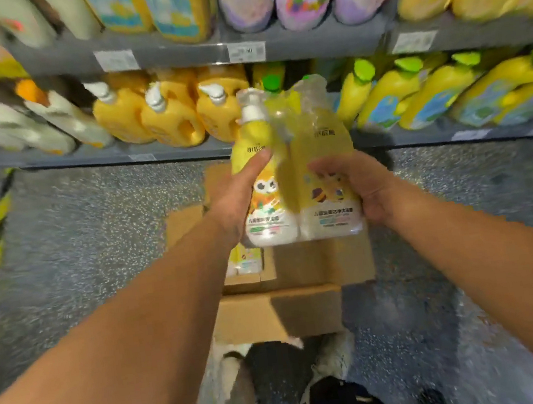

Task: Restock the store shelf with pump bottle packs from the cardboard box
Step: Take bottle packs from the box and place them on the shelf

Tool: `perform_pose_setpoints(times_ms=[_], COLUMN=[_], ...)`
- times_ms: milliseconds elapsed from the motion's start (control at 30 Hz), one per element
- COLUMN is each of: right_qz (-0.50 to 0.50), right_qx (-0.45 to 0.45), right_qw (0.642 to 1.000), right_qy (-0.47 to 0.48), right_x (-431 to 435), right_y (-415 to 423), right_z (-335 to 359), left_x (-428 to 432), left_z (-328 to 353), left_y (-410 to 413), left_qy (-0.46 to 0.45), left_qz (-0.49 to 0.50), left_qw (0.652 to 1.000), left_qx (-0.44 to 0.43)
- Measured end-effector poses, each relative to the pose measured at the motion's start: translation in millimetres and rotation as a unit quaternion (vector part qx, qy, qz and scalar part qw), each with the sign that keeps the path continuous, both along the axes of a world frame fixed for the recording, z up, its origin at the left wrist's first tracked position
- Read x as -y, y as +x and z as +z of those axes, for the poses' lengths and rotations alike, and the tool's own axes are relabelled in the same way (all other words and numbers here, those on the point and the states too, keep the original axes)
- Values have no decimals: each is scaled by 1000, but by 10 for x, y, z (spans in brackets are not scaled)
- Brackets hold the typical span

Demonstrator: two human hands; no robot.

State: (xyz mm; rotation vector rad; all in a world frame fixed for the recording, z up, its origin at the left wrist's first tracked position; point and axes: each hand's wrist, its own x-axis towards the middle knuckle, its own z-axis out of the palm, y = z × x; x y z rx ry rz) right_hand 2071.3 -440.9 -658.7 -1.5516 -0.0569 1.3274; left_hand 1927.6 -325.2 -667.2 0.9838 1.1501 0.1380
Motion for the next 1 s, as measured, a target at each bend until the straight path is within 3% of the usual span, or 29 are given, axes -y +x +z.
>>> perform_pose_setpoints(times_ms=[267, 467, 667, 1000], right_qz=[-10, 30, -8, -13], right_qx=[85, 173, 170, 193], right_qw=[992, 976, 976, 961], right_qy=[93, 129, 136, 198], right_x=[-121, -10, 220, 753], right_y=[-130, -454, -581, -222], right_z=[1612, 2544, 3446, 4456], left_x=[-124, -91, 100, 680], left_z=[1559, 2420, 3348, 4463], left_y=[-149, -503, -631, -329], left_qy=[74, 112, 174, 158], left_qz=[-12, -37, -56, -59], left_qw=[990, 982, 966, 947], left_qx=[116, 151, 185, 272])
